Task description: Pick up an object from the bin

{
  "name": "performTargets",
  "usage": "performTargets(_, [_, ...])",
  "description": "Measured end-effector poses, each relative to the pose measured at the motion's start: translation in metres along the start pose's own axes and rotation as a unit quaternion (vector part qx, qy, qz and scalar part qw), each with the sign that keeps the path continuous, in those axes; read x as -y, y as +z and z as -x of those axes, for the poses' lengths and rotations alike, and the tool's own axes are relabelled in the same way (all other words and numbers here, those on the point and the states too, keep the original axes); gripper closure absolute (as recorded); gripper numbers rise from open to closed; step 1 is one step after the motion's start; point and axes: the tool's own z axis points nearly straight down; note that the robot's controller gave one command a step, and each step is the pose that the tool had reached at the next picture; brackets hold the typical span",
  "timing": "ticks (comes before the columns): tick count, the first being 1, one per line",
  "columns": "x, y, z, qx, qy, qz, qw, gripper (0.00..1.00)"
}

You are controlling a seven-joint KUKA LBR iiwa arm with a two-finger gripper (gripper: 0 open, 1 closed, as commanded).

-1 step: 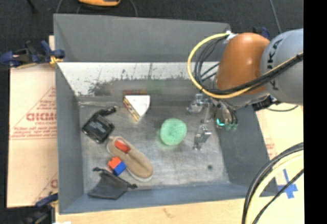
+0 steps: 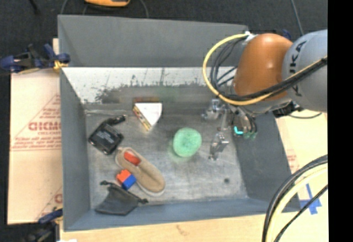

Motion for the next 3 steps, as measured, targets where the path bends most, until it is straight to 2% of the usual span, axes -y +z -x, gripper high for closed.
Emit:
performTargets(1, [-0.03, 0.074, 0.027, 0.0012, 0.022, 0.001, 0.9998, 1.0])
performTargets(2, [-0.03, 0.074, 0.027, 0.0012, 0.022, 0.001, 0.9998, 1.0])
performTargets(3, [-0.001, -0.054, 0.042, 0.001, 0.01, 0.0, 0.9999, 1.0])
